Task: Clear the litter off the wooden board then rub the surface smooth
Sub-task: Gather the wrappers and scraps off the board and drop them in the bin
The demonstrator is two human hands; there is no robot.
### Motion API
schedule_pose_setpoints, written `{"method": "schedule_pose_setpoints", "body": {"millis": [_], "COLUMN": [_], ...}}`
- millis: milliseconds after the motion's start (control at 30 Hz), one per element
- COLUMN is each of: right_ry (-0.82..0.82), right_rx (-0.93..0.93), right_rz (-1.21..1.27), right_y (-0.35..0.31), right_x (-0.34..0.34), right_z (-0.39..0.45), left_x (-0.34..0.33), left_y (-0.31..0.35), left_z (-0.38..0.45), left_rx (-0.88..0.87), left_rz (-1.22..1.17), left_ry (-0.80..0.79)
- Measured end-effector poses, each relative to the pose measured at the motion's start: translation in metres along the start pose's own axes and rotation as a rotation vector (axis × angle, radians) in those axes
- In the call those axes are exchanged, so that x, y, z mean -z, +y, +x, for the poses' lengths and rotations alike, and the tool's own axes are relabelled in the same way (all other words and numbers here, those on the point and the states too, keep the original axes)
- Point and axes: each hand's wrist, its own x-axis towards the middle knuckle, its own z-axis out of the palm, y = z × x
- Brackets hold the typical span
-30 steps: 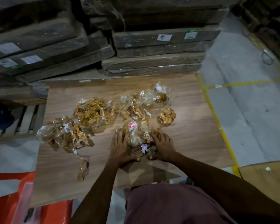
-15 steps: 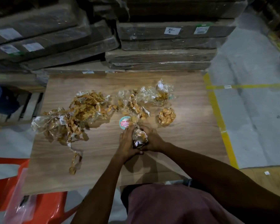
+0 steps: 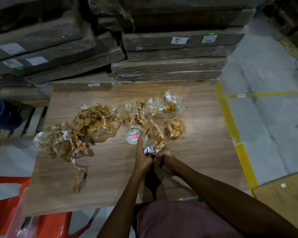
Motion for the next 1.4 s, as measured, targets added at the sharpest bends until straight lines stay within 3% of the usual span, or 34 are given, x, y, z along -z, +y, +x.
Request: {"method": "schedule_pose_setpoints", "body": {"millis": [67, 167, 400, 667, 800, 867, 1000, 1067, 1167, 1300, 1400], "right_ry": [-0.021, -0.066, 0.101, 0.283, 0.342, 0.352, 0.494, 0.642, 0.846, 0.95, 0.967], "right_rx": [0.037, 0.233, 0.334, 0.399, 0.154, 0.01, 0.021, 0.099, 0.161, 0.293, 0.364], "right_rz": [0.11, 0.243, 0.433, 0.229, 0.192, 0.287, 0.354, 0.365, 0.289, 0.137, 0.053], "right_y": [-0.003, -0.011, -0.03, -0.036, -0.009, 0.004, 0.024, 0.03, 0.051, 0.025, 0.019], "right_x": [-0.004, -0.013, -0.042, -0.051, -0.03, -0.019, -0.003, 0.002, 0.026, -0.004, -0.013], "right_z": [-0.003, -0.004, -0.005, -0.004, -0.003, 0.004, 0.023, 0.031, 0.067, 0.037, 0.03], "left_x": [0.0, -0.002, -0.009, -0.005, -0.007, -0.007, 0.009, 0.021, 0.041, 0.059, 0.068], "left_y": [0.011, 0.03, 0.055, 0.046, 0.019, 0.012, -0.011, -0.023, 0.01, 0.041, 0.039], "left_z": [0.001, -0.001, -0.007, -0.025, -0.039, -0.041, -0.024, -0.009, 0.004, 0.024, 0.063], "left_rx": [0.019, 0.017, 0.062, -0.009, 0.137, 0.187, 0.169, 0.175, 0.045, -0.116, -0.198], "left_rz": [-0.055, -0.084, -0.065, -0.092, -0.206, -0.189, 0.064, 0.338, 0.796, 0.928, 0.917], "left_ry": [0.027, 0.06, 0.074, 0.005, -0.051, -0.076, -0.181, -0.245, -0.328, -0.015, 0.063]}}
